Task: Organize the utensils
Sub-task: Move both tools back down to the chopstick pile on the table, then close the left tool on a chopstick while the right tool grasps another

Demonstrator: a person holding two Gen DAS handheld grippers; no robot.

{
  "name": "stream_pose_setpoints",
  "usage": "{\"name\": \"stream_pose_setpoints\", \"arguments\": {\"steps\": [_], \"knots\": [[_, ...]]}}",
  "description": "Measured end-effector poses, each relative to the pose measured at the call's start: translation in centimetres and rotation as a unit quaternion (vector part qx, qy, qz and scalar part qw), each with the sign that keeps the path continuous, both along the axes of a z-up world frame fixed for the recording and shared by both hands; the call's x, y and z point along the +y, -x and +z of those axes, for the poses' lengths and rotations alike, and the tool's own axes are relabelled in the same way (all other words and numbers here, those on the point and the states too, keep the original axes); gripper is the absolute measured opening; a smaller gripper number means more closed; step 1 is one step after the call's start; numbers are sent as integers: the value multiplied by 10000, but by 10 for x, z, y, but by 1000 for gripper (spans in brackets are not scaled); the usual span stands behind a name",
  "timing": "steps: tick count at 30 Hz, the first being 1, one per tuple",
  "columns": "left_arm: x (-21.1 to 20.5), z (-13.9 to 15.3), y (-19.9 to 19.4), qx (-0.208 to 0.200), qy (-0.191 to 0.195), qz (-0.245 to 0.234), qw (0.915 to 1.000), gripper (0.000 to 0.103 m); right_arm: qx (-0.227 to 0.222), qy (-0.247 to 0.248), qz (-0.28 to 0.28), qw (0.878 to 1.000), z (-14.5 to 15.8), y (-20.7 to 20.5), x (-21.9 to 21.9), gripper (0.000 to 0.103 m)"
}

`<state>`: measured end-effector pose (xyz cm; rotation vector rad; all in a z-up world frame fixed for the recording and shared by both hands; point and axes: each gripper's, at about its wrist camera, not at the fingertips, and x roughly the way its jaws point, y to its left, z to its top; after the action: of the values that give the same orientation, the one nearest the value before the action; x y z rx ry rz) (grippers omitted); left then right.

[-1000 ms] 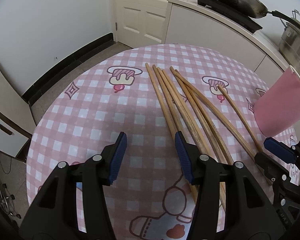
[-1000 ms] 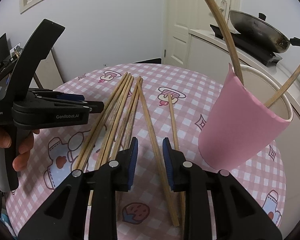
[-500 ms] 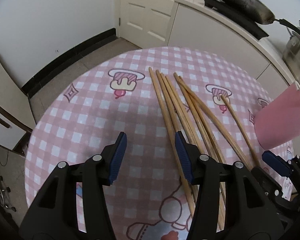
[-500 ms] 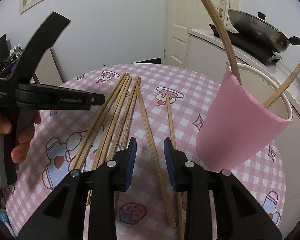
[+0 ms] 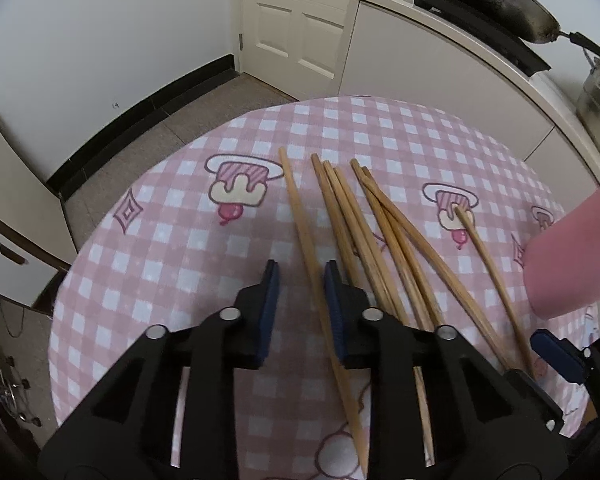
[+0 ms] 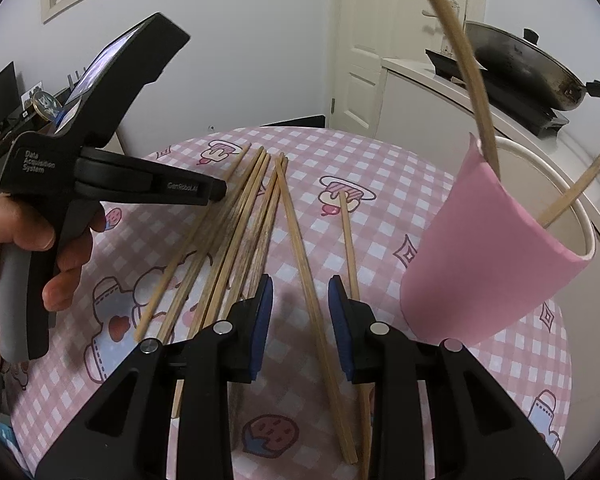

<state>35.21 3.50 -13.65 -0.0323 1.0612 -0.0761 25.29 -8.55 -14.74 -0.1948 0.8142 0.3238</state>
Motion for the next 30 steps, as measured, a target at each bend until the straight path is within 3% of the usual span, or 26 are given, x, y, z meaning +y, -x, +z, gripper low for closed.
{"name": "stream_pose_setpoints", "arguments": {"steps": [4, 12, 16, 27, 30], "knots": [[7, 0, 1, 16, 98, -36, 9999, 10, -75, 213, 58, 9997, -2, -8, 9, 27], [20, 1, 4, 83, 269, -132, 9995, 11, -279, 946, 131, 9950, -9, -38, 35, 27], [17, 2, 0, 95, 137, -194, 9997, 11, -306, 1303, 223, 9908, -15, -47, 47, 27], [15, 1, -21, 230, 151, -263, 9993, 11, 147, 1260, 304, 9915, -21, -79, 57, 26], [14, 1, -22, 213, 117, -261, 9994, 11, 326, 1091, 381, 9928, -23, -84, 58, 15]]}}
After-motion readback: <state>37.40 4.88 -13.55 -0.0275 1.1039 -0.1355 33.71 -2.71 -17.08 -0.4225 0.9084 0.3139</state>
